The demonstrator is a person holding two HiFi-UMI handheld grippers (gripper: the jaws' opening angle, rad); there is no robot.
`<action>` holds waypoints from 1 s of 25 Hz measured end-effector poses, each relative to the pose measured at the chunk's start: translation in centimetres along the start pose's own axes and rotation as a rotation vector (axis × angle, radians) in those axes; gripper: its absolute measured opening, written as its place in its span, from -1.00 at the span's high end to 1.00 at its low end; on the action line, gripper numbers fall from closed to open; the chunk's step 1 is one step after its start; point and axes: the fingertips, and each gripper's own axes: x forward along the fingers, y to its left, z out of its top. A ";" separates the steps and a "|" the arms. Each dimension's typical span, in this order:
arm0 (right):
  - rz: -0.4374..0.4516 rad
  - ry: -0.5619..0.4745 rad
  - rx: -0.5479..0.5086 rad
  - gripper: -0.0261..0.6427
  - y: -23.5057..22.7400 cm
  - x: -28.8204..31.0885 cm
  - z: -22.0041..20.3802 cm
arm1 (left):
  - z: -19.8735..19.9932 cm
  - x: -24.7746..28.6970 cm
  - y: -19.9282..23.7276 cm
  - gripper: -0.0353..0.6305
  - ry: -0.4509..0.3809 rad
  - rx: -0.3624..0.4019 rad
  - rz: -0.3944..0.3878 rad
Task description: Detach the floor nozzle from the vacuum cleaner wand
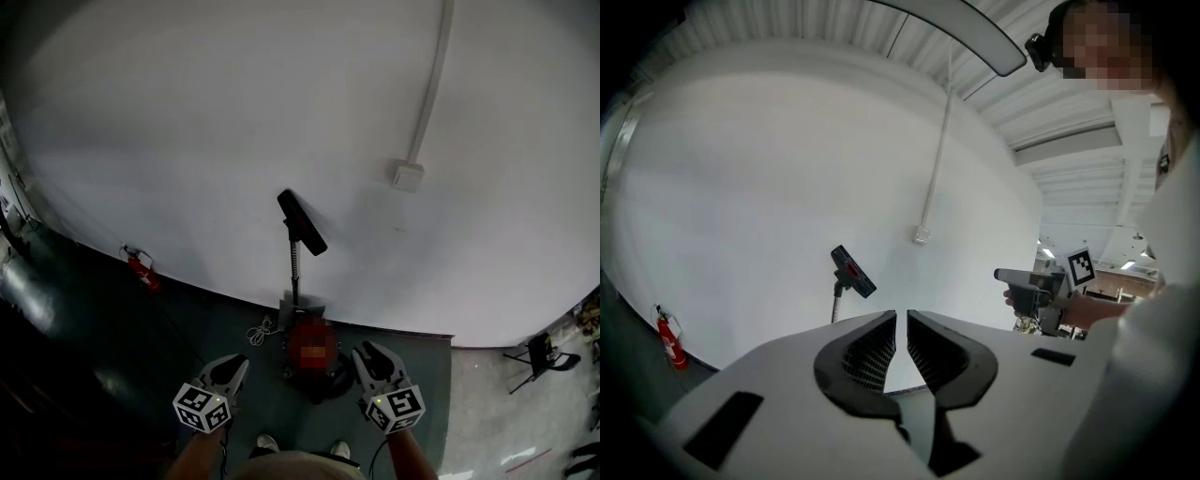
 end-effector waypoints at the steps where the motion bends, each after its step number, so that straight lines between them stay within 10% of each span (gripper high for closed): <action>1: -0.015 0.003 -0.002 0.65 0.3 0.7 -0.3 | 0.1 -0.2 0.9 0.76 0.002 -0.001 -0.010; 16: -0.139 -0.012 0.003 0.65 5.8 8.7 -0.5 | 2.5 -1.7 12.0 0.76 0.020 0.044 -0.092; 25: -0.162 0.016 0.014 0.65 1.0 14.4 -1.0 | 3.1 2.3 15.9 0.76 0.044 0.030 -0.071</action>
